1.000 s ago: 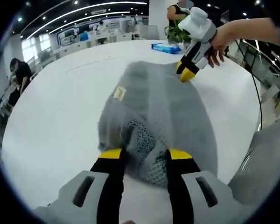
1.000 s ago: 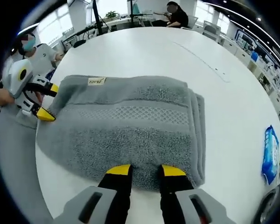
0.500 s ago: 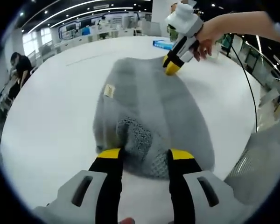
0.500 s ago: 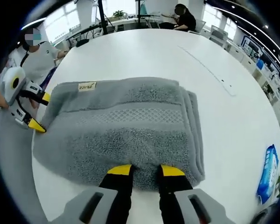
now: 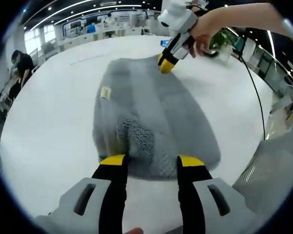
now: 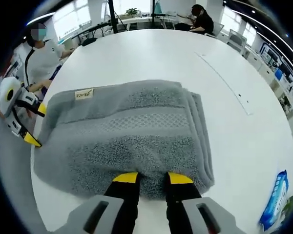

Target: Open the folded towel by lifting each exposed corner and separating the folded layers until the towel lies flat within the target outline without major curled edges

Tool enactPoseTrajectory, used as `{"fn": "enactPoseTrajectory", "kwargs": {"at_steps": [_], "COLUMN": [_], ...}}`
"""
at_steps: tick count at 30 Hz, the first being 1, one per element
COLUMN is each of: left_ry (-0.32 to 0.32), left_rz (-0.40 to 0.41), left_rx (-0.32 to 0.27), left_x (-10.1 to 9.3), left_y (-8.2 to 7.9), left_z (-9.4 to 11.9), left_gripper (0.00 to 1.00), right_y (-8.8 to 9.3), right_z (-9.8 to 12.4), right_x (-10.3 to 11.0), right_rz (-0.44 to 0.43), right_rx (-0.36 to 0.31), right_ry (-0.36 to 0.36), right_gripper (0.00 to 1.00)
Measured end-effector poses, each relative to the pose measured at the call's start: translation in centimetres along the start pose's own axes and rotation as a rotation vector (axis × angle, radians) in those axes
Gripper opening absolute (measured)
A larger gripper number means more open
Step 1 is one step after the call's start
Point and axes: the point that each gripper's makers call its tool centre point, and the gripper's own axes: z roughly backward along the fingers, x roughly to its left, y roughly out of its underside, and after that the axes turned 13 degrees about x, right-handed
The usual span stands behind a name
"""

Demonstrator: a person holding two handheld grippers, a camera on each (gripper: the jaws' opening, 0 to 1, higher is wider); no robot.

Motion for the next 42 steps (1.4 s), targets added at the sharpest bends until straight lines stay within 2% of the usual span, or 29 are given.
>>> {"fn": "enactPoseTrajectory", "kwargs": {"at_steps": [10, 15, 17, 19, 20, 22, 24, 26, 28, 29, 31, 34, 38, 42], "left_ry": [0.002, 0.047, 0.059, 0.066, 0.074, 0.094, 0.1, 0.094, 0.083, 0.075, 0.05, 0.022, -0.003, -0.003], "left_rz": [0.011, 0.012, -0.003, -0.021, -0.013, 0.013, 0.029, 0.039, 0.051, 0.061, 0.098, 0.129, 0.178, 0.198], "left_rx": [-0.019, -0.019, -0.019, -0.022, -0.028, -0.034, -0.036, -0.053, -0.066, -0.073, -0.09, -0.087, -0.084, -0.076], "left_x": [-0.2, 0.1, 0.0, 0.0, 0.1, 0.1, 0.3, 0.7, 1.3, 1.7, 3.0, 4.4, 5.9, 6.4], "left_y": [0.1, 0.2, 0.2, 0.3, 0.3, 0.4, 0.5, 0.6, 0.4, 0.3, 0.1, 0.4, 0.8, 0.9], "left_z": [0.0, 0.3, 0.4, 0.7, 0.9, 1.2, 1.5, 2.2, 2.7, 2.9, 3.4, 3.7, 3.8, 3.3], "left_gripper": [0.4, 0.41, 0.41, 0.41, 0.42, 0.43, 0.43, 0.43, 0.43, 0.43, 0.42, 0.43, 0.43, 0.44], "right_y": [-0.7, -0.5, -0.4, -0.2, -0.4, -0.5, -0.1, -0.2, -0.5, -0.5, -0.5, -0.5, -0.6, -0.8], "right_z": [-0.1, 0.2, 0.4, 0.8, 1.1, 1.3, 1.1, 0.5, 0.5, 0.4, 0.4, 0.4, 0.3, 0.2], "right_x": [-0.5, -0.5, -0.6, -0.5, -0.4, -0.4, -0.2, -0.3, 0.0, 0.0, 0.0, 0.1, -0.1, -0.2], "right_rz": [-0.01, -0.073, -0.173, -0.296, -0.38, -0.418, -0.399, -0.352, -0.234, -0.238, -0.317, -0.28, -0.304, -0.311], "right_rx": [-0.019, -0.05, -0.064, -0.072, -0.106, -0.157, -0.172, -0.2, -0.198, -0.19, -0.171, -0.162, -0.141, -0.142], "right_ry": [0.025, 0.066, 0.078, 0.05, 0.02, -0.002, 0.016, 0.085, 0.143, 0.149, 0.131, 0.139, 0.13, 0.123], "right_gripper": [0.17, 0.18, 0.19, 0.19, 0.2, 0.19, 0.19, 0.19, 0.19, 0.19, 0.19, 0.19, 0.2, 0.2]}}
